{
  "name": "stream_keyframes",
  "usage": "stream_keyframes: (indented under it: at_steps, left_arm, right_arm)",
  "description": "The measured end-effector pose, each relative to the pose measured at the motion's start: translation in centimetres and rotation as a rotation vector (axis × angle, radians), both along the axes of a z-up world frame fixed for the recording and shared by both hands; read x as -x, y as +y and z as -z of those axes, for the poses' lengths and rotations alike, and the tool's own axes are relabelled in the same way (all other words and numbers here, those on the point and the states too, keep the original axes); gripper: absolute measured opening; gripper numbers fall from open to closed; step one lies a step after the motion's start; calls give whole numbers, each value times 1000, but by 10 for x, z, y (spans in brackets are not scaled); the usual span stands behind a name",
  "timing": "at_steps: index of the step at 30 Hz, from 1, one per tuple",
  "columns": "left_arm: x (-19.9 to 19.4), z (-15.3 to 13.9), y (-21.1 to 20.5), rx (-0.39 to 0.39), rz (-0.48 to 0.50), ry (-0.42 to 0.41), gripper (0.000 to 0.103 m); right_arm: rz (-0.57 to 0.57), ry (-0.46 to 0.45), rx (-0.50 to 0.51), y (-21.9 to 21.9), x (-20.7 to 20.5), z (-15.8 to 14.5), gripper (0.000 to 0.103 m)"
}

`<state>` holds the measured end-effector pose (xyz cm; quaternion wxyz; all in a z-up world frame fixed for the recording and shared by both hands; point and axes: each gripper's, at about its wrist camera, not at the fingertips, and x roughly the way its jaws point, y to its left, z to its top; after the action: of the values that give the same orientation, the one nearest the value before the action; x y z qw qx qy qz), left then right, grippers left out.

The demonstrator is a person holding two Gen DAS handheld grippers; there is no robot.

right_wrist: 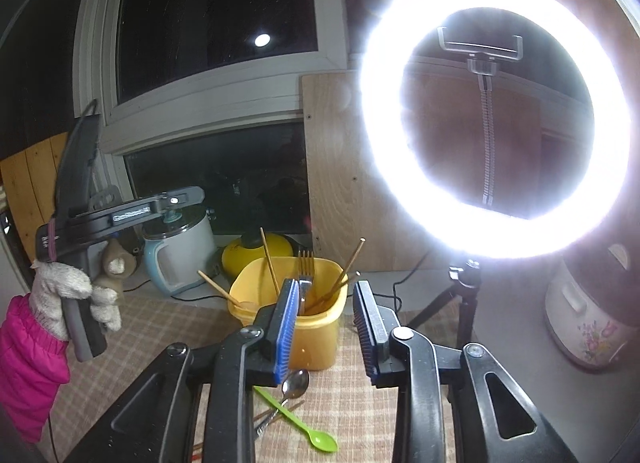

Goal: Organize utensils
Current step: 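Move both open grippers back down to the green spoon and chopsticks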

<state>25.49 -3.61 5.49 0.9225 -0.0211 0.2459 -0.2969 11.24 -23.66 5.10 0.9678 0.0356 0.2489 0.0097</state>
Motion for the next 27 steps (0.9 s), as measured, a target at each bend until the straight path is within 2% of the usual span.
stream_keyframes:
  at_steps: [2,3,8,10,13,15,18,20,22,27]
  left_arm:
    - [15,-5,0,-8,-3,-17,32]
    - [24,-7,1,-9,-8,-32,35]
    - [59,-15,3,-27,-23,-54,35]
    - [71,-17,4,-29,-29,-55,35]
    - [91,-17,8,-34,-45,-52,44]
    - [102,-16,10,-36,-55,-53,45]
    - [117,-13,16,-42,-67,-42,52]
    - [125,-10,22,-34,-73,-29,53]
    - [130,-6,26,-33,-71,-7,53]
    - [137,17,31,-69,-65,52,53]
  right_arm:
    - [1,-5,-4,-4,8,-2,37]
    - [3,-8,-4,-6,10,-3,41]
    - [2,-20,11,-11,28,-4,52]
    - [-7,-20,4,-13,33,-4,60]
    - [-15,-23,-12,-15,41,-4,65]
    - [-16,-25,-18,-15,44,-4,73]
    - [-26,-29,-29,-16,50,-2,82]
    - [-35,-30,-34,-16,55,-1,97]
    - [-36,-40,-38,-18,60,2,103]
    - [-75,-29,-36,-18,63,14,103]
